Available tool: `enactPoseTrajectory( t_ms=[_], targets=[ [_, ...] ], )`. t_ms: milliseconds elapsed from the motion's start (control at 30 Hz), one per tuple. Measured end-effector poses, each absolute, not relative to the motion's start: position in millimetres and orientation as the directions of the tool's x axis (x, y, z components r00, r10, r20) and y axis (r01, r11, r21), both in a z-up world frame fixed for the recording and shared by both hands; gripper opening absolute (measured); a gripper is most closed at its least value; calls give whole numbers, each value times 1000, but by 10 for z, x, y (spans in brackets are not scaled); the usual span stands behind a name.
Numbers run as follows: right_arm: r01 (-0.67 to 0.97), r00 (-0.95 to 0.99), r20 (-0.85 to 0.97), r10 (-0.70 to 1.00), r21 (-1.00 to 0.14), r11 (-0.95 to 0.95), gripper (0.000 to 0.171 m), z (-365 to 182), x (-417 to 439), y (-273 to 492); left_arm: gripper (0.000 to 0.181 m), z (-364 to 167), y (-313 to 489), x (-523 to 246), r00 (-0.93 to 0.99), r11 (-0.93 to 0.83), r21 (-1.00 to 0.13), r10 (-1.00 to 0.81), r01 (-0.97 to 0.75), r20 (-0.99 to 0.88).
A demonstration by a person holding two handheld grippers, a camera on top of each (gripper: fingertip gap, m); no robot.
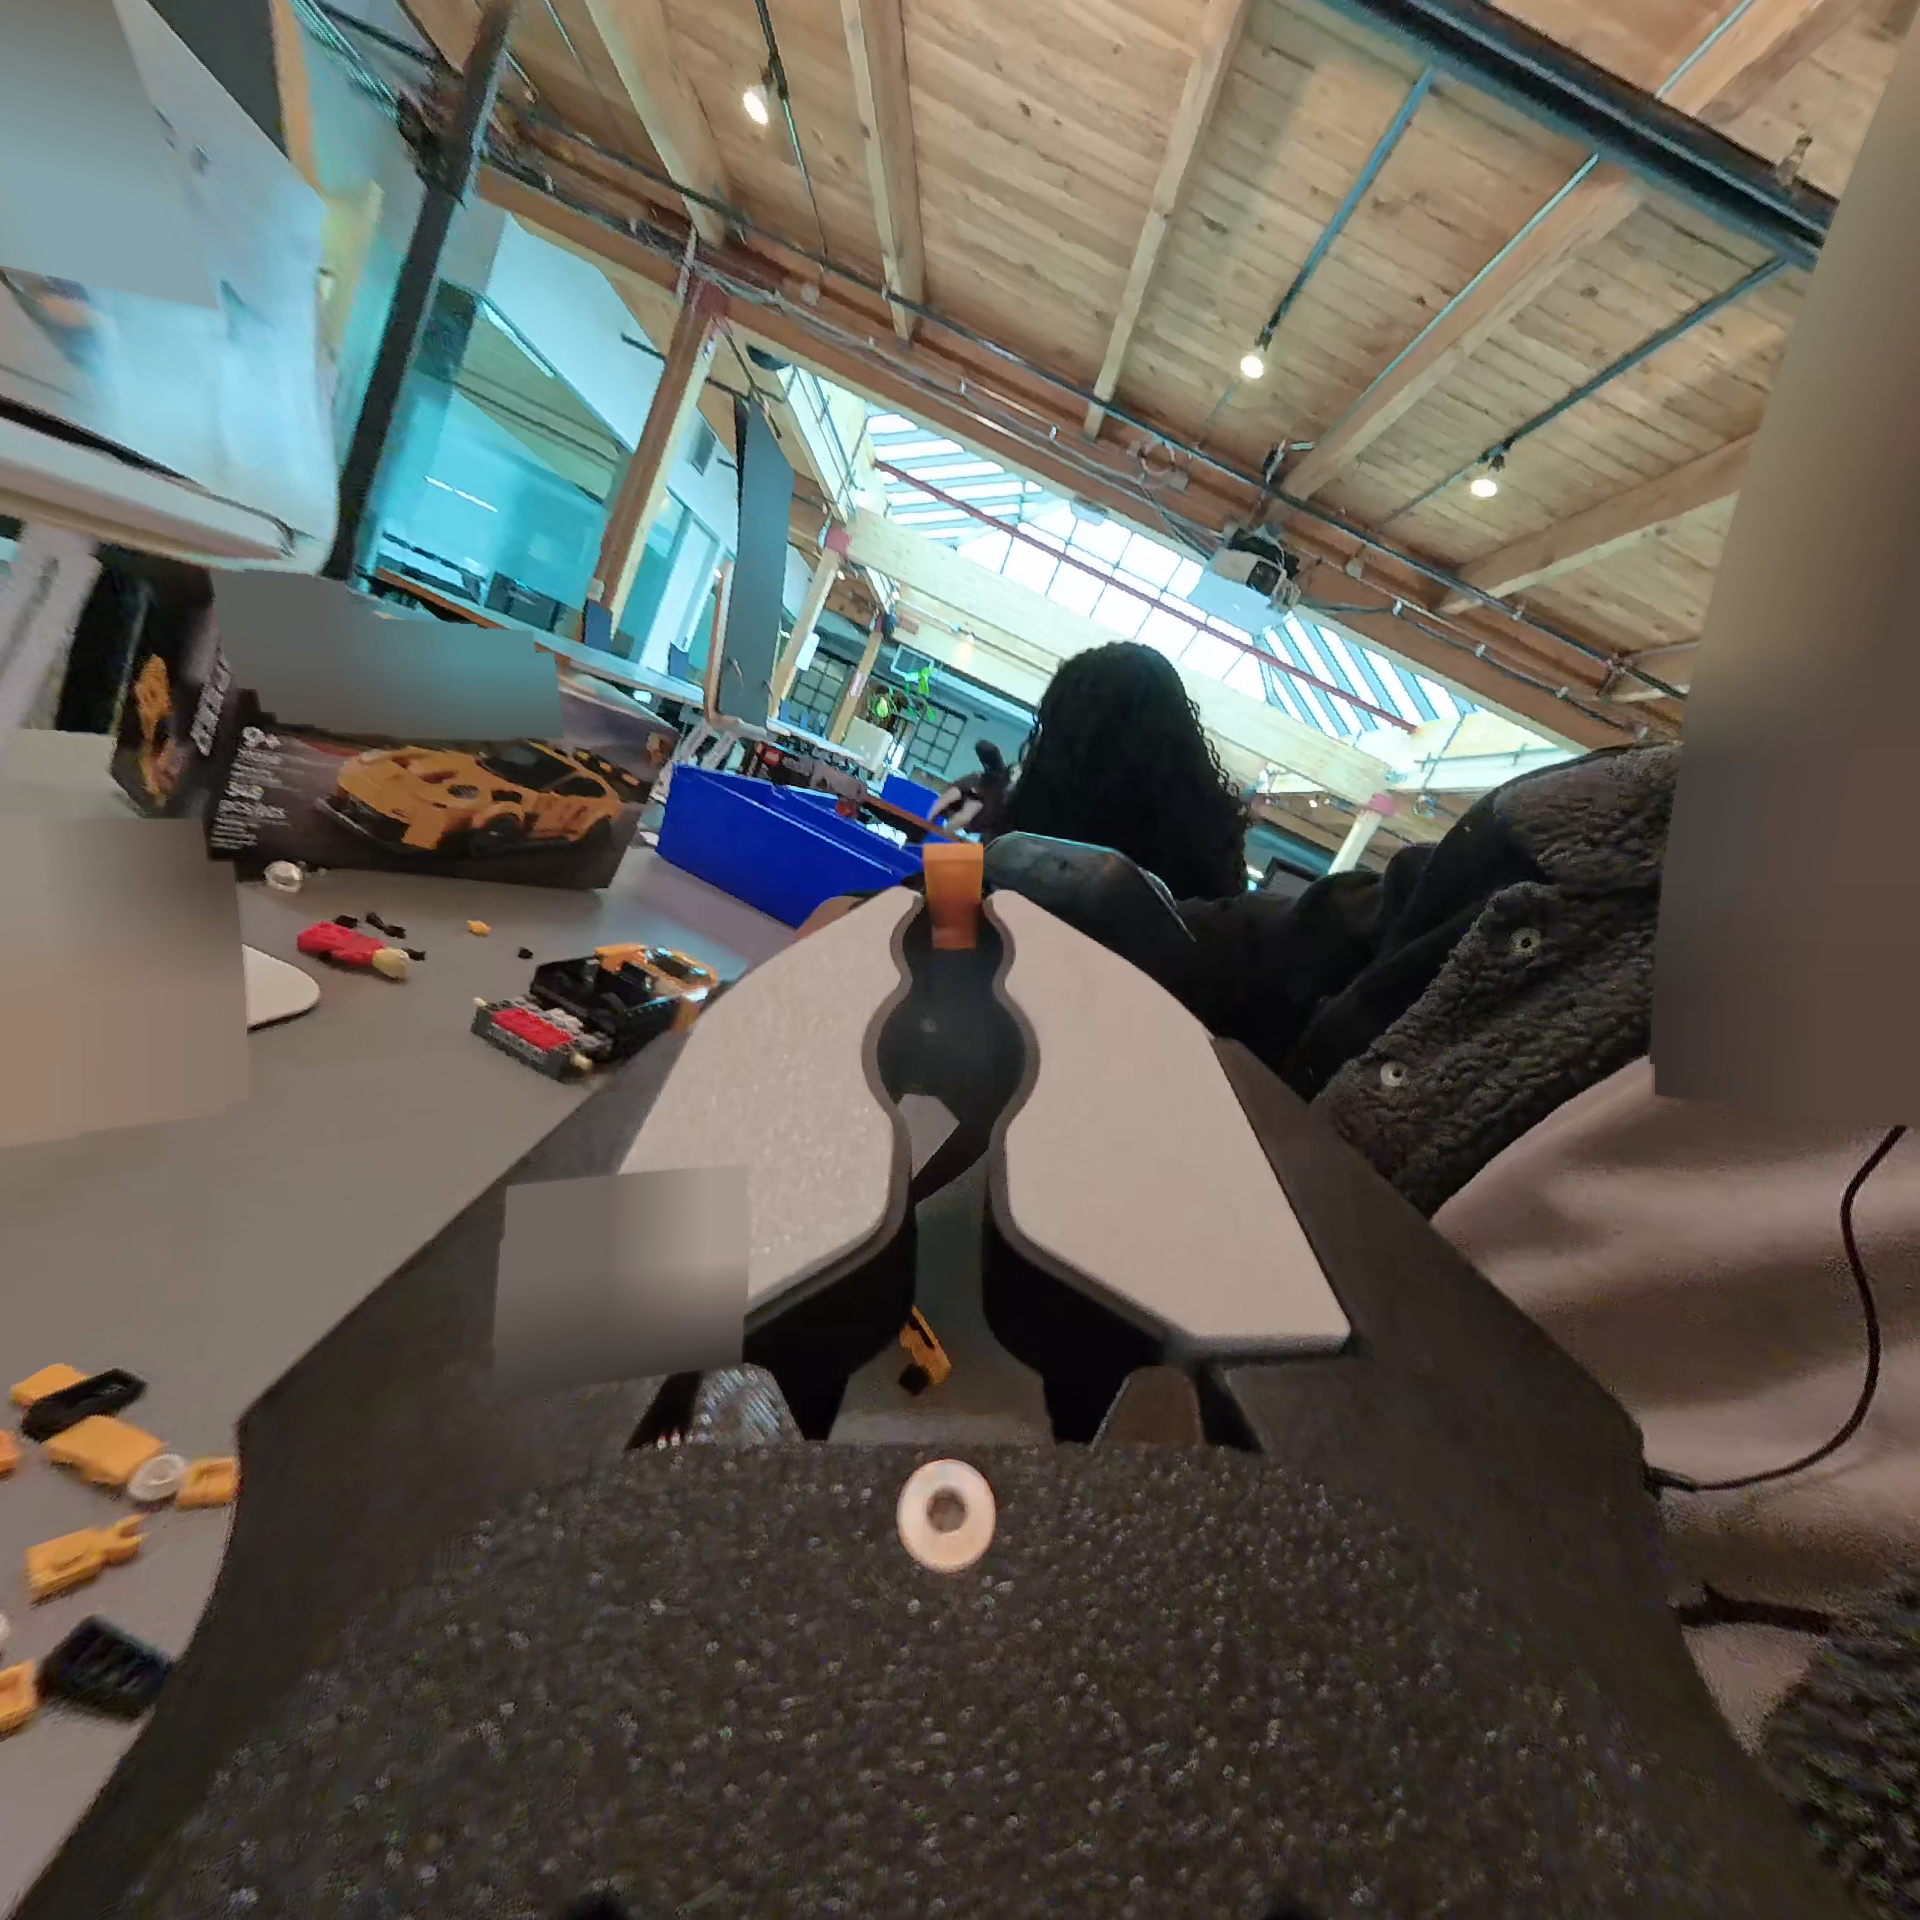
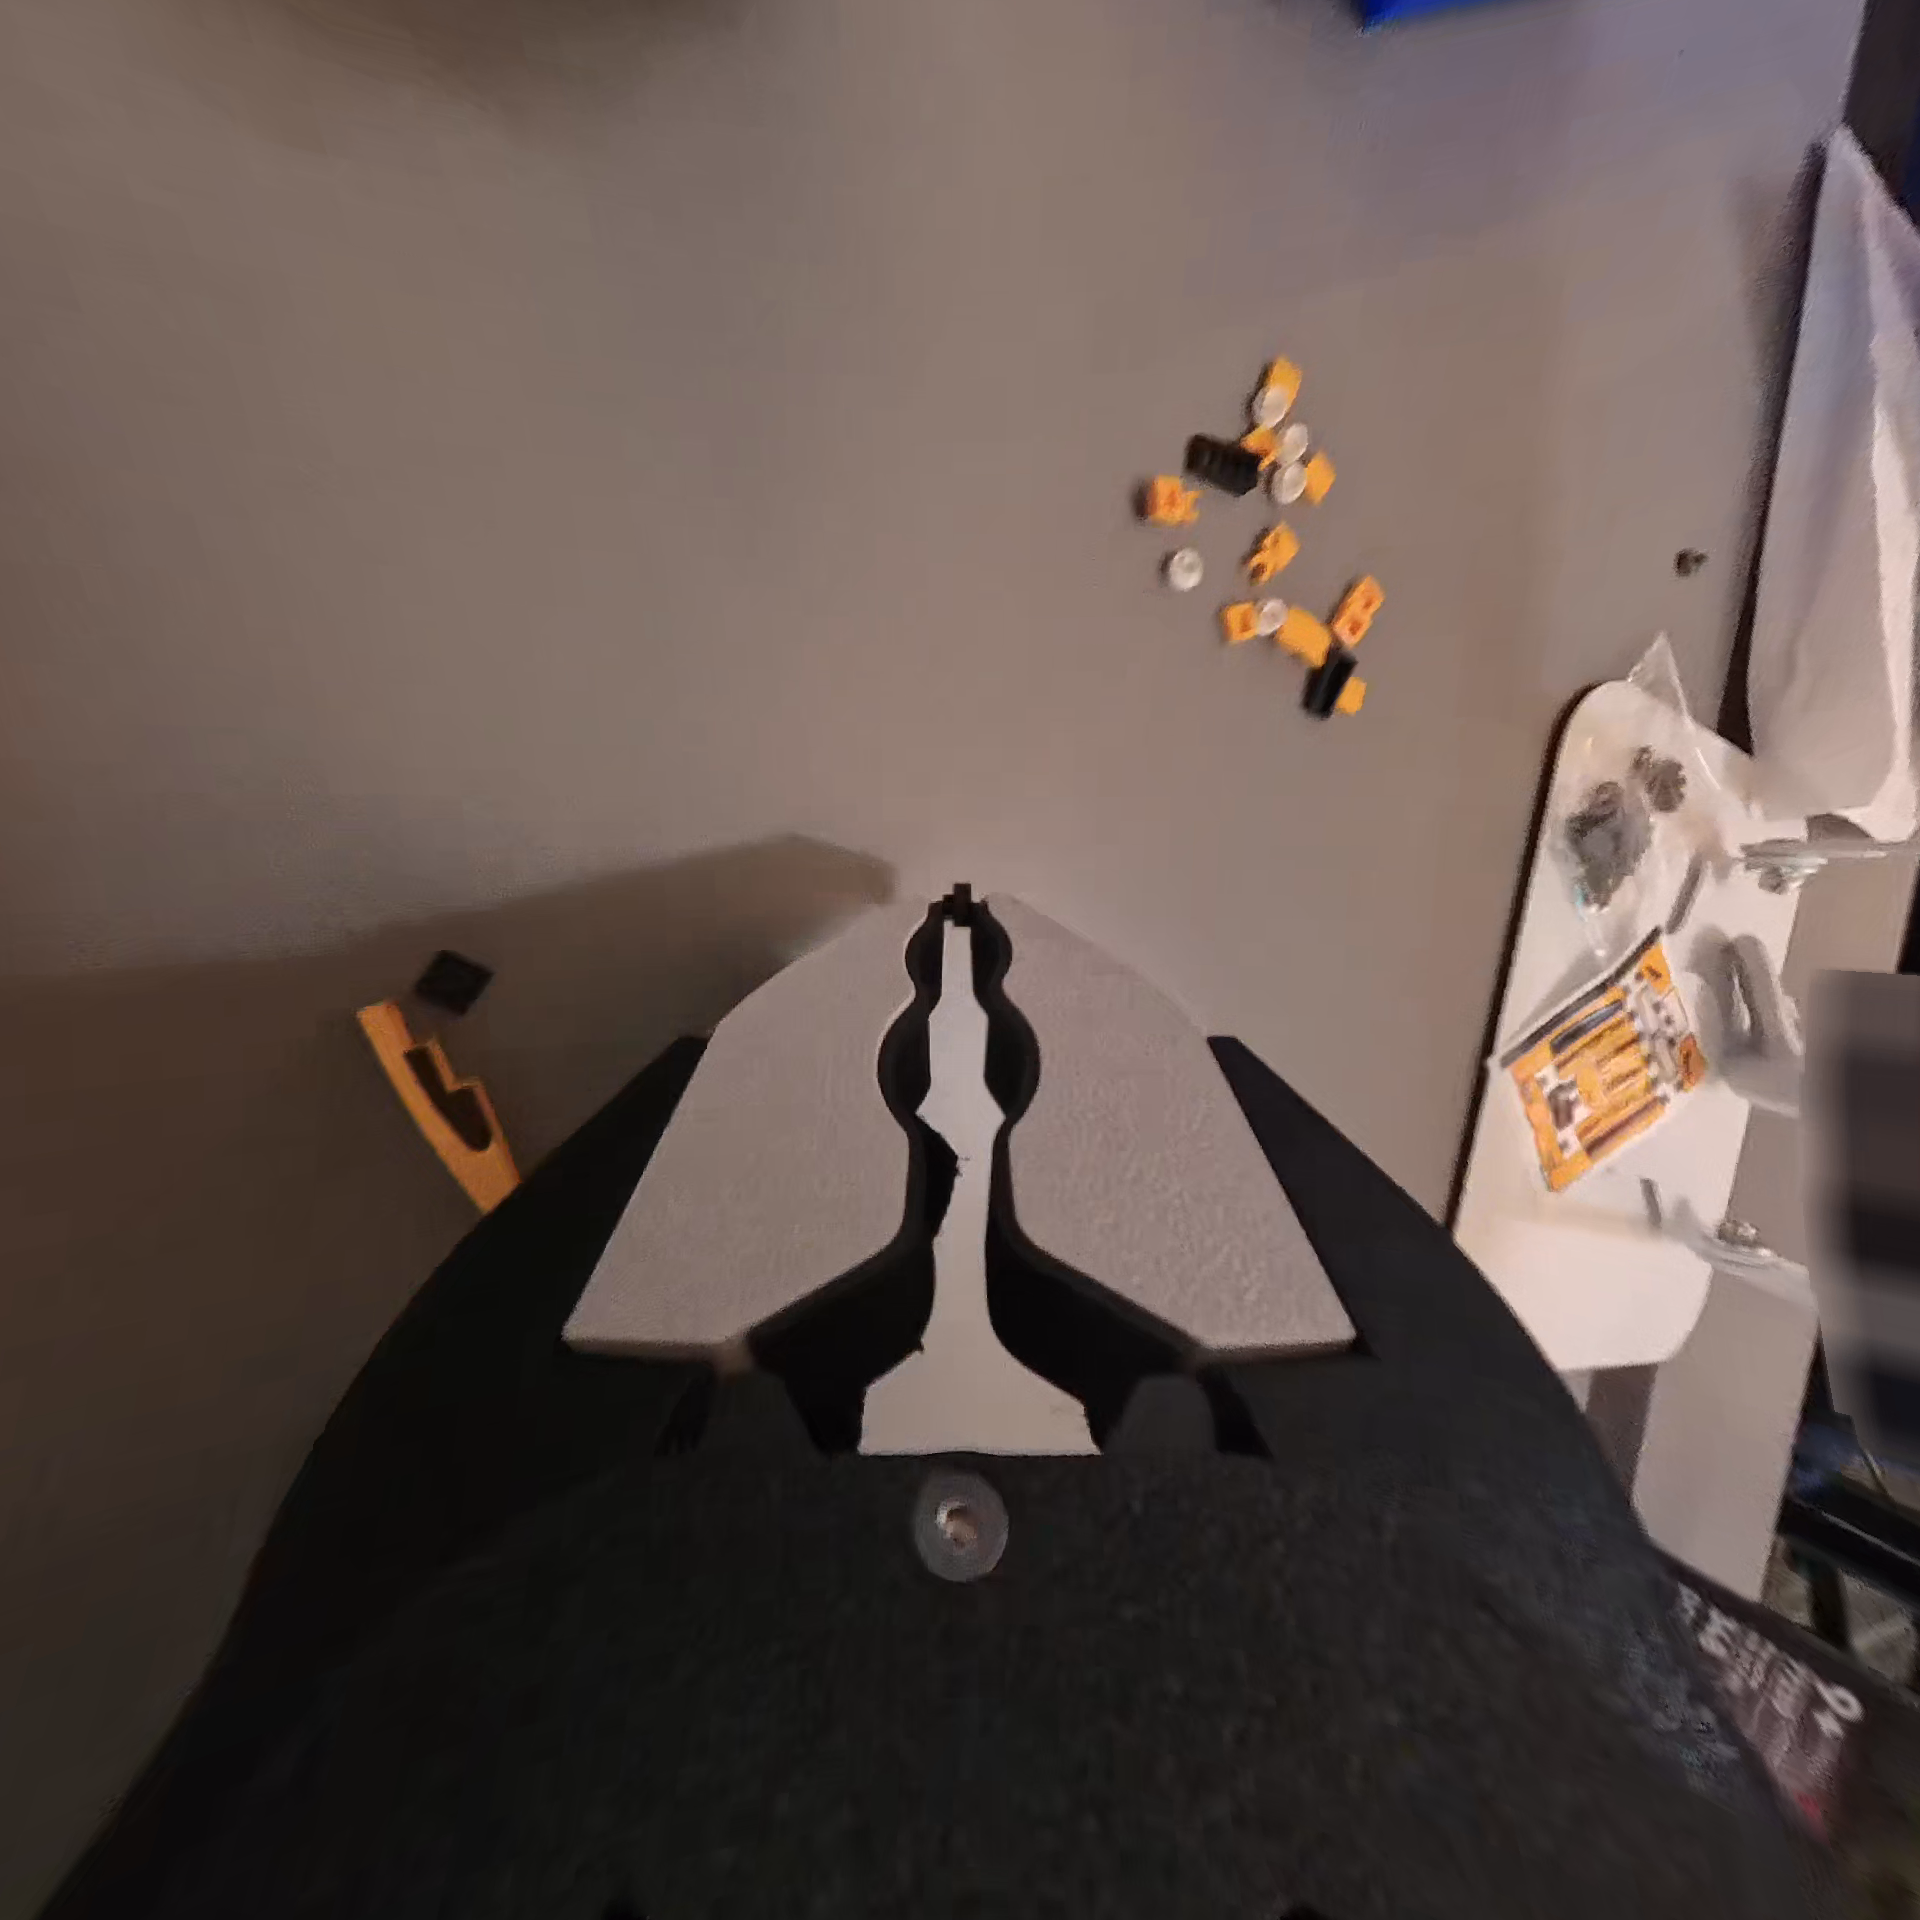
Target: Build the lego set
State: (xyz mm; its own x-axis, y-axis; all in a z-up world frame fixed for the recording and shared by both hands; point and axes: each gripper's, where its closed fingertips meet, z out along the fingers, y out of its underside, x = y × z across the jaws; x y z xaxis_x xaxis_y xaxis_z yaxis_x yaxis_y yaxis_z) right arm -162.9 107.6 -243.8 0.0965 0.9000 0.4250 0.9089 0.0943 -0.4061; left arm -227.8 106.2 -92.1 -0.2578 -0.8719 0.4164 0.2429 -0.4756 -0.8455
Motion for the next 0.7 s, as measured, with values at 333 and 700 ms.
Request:
enactPoseTrajectory(
  t_ms=[333,700],
  targets=[
    [929,72,359,931,-363,68,10,-2601,-1601,819,7,-990,924,-2174,-261,-456,-868,-878,196,402],
    [837,261,130,957,-524,-157,14,-2465,-1650,792,7,-982,900,-2198,-280,-460,-867,-872,190,401]
  ],
)
